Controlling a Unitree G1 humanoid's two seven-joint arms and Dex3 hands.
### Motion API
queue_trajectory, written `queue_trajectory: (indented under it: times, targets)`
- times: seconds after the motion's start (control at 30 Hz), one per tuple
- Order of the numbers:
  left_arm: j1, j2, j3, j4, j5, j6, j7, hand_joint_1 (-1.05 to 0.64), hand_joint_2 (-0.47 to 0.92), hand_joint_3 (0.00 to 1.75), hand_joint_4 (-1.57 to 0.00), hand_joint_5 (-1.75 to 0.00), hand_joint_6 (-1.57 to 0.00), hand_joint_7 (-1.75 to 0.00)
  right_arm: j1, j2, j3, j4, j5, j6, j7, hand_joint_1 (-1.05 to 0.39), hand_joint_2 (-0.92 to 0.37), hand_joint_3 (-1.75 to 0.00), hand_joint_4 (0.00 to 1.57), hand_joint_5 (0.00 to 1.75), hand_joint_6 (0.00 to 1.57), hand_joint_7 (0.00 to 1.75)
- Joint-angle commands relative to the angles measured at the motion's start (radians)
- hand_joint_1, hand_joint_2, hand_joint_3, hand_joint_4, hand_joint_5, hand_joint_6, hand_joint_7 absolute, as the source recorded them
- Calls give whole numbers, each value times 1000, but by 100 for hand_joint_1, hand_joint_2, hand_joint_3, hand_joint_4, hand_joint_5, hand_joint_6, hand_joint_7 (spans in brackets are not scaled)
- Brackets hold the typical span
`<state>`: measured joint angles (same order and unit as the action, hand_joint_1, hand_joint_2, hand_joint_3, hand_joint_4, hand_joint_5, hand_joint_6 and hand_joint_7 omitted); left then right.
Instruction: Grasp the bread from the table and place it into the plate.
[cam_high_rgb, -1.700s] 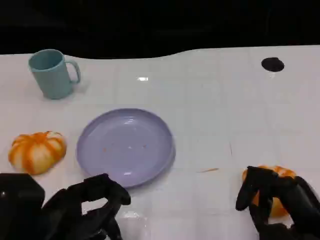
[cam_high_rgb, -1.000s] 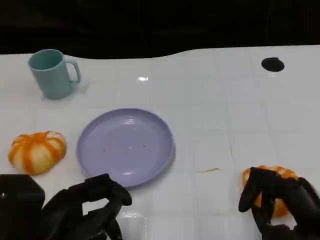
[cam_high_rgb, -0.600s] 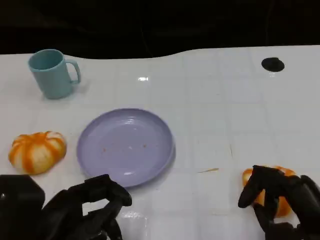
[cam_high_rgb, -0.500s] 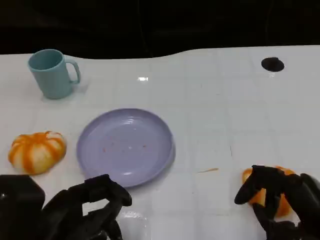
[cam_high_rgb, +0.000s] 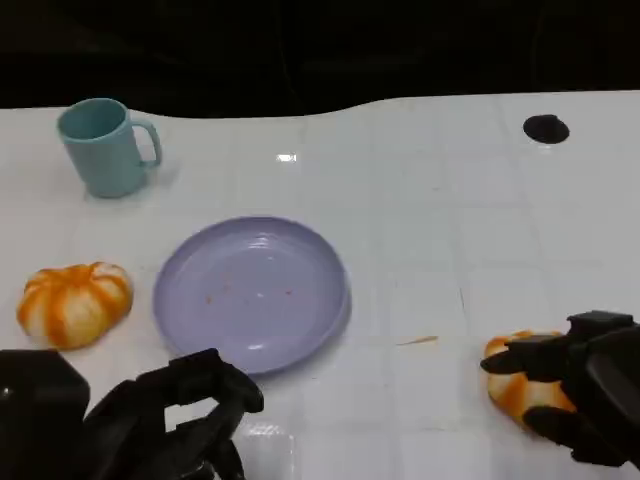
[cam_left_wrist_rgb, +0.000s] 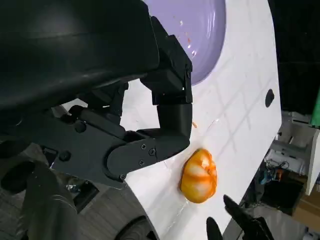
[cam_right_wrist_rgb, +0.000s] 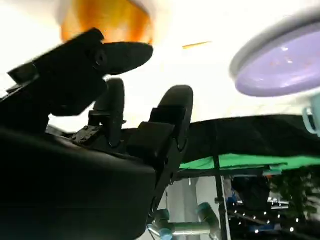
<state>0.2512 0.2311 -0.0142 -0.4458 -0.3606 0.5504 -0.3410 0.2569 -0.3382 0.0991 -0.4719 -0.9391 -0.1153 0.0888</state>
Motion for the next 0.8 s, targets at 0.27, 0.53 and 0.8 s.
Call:
queue_trajectory:
  times: [0.27, 0.53, 0.8]
  targets:
    - [3, 7, 4, 5, 3, -10, -2, -38, 85, 64, -69, -175, -64, -139, -33, -51, 11, -158, -92, 133, 330, -61, -81, -1, 22, 35, 38, 0]
    - [5, 6, 0, -4, 3, -7, 2, -40, 85, 63, -70, -175, -66, -138, -74, -61, 46, -98, -164, 144, 367, -63, -81, 0, 23, 32, 36, 1]
    - [13, 6, -1, -15, 1, -5, 2, -40, 85, 63, -71, -175, -66, -138, -114, -61, 78, 20, -205, 172, 353, -57, -81, -1, 26, 25, 39, 1]
